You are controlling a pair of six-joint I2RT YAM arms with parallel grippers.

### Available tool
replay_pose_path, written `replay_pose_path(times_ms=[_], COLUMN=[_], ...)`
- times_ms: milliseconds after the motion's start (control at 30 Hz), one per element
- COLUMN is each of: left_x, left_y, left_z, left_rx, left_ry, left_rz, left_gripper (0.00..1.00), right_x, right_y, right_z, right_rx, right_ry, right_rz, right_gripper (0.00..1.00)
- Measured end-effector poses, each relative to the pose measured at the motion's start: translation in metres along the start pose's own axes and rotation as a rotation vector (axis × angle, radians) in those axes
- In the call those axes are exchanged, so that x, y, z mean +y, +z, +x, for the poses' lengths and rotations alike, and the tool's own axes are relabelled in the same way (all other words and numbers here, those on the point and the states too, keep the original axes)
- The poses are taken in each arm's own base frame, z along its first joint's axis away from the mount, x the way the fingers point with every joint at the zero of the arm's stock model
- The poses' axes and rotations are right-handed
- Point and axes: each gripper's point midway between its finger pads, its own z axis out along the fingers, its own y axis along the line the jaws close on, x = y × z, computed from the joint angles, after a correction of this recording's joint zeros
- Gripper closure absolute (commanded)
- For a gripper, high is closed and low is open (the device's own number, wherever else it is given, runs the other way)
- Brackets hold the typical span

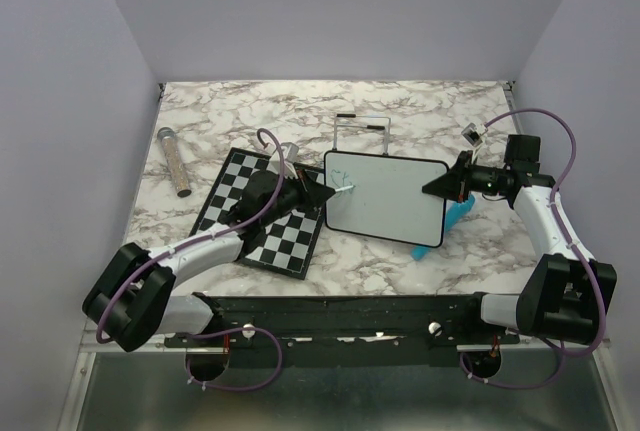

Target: Write a sentence on the whiteboard

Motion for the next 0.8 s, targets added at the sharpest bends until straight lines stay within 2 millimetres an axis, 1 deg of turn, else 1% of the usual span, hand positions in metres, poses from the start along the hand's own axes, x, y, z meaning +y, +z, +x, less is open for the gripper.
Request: replay_pose_path(times_ms=[200, 567, 733, 800], left_x=[-0.005, -0.009, -0.003, -0.003], left_y=[0.004, 0.0, -0.003, -0.004], left_z=[-0.002, -0.006, 0.004, 0.007], left_rx=[0.007, -0.008, 0.017, 0.03], left_ry=[0.001, 0.006, 0.001, -0.001], left_rz=[0.017, 0.03, 0.021, 0.027], left_gripper=[1.0, 1.0, 1.0, 1.0], right_x=[-0.001, -0.001, -0.001, -0.001], right_y=[0.0, 0.0, 0.0, 0.0], right_z=[-0.001, -0.001, -0.001, -0.001], right_rx=[-0.001, -0.002, -0.002, -0.002], right_ry=[-0.006, -0.011, -0.011, -0.011], right_rz=[0.003, 0.002, 0.002, 0.002], right_gripper=[0.99, 0.99, 0.99, 0.99])
